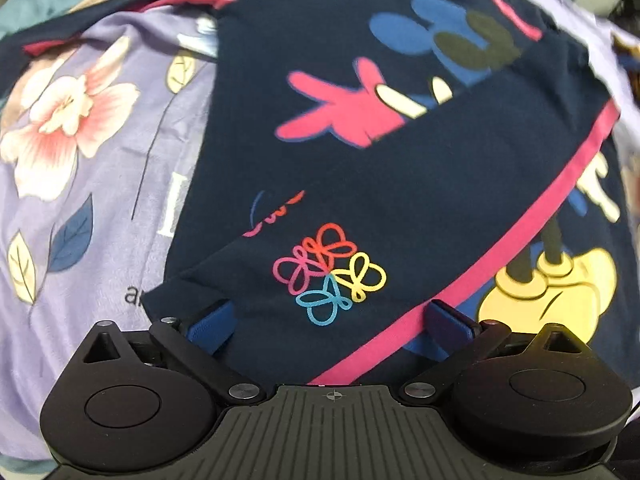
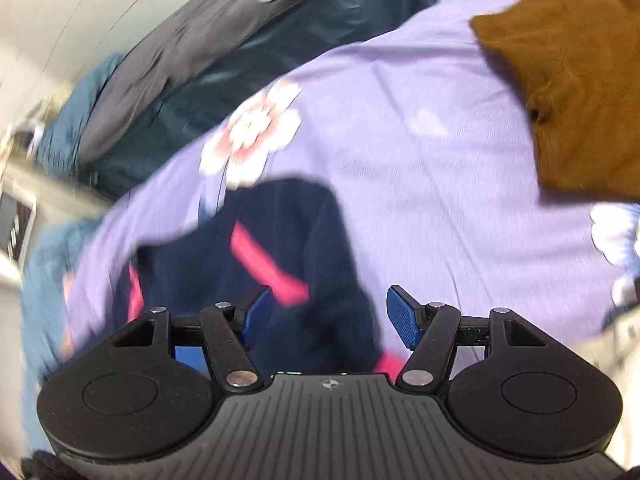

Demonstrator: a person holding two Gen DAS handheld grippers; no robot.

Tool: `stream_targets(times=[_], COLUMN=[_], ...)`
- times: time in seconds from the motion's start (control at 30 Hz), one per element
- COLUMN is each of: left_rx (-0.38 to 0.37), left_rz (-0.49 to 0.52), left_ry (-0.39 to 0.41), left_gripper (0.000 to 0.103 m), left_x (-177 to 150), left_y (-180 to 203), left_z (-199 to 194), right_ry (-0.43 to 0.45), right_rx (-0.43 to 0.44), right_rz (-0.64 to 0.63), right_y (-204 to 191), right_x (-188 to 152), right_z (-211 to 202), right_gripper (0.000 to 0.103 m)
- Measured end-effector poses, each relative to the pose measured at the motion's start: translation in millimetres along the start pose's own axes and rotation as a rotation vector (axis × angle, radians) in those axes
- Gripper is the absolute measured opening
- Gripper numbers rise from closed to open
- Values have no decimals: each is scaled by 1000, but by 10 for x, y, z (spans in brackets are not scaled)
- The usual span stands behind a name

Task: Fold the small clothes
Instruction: 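Lay the folded hem over the shirt body and open the right gripper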

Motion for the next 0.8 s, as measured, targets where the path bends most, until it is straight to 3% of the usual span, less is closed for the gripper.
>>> stream_targets(times=[0.07,0.13,0.3,0.33,0.37,0.4,0.47,0.57,0.77,0.8], left_rx=[6,4,0,-3,-6,-8,-11,0,3,4], left_rz=[-11,-35,-47,-50,-56,-67,-99,-111,-126,-126], left_ry=[-31,-43,-63,-68,-73,-76,-75,-69,-52,-52], left_gripper=[103,103,103,103,103,103,103,103,103,103], left_x=[30,63,114,116,127,130,178,200,138,138], left_y=[5,-9,-10,-19,-25,-40,-106,-118,-126,-130], left_z=[16,29,57,59,65,67,96,100,75,76], right_ry=[-22,-21,-60,-78,-86,-85,-48,22,-24,-15], right_rx=[14,-24,-115,-121,-136,-173,-222,-213,-250,-250], right_rz=[30,15,-55,-64,-79,-97,-124,-167,-227,-224], right_y=[-84,-165,-280,-293,-287,-267,-249,-296,-233,-235], right_x=[175,273,298,263,229,218,253,430,530,526], right_z=[142,287,680,742,773,801,789,746,1022,1005], right_gripper=[67,65,49,43,20,4,4,3,5,9])
Point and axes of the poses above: each gripper's, at about its wrist camera, not at the fingertips, and z roughly the way its jaws point, y to its right, x to its top, the point moved 9 cm from there along z, roughly the way its jaws point, and after that the axes turned 13 degrees about z, right-handed, at the moved point
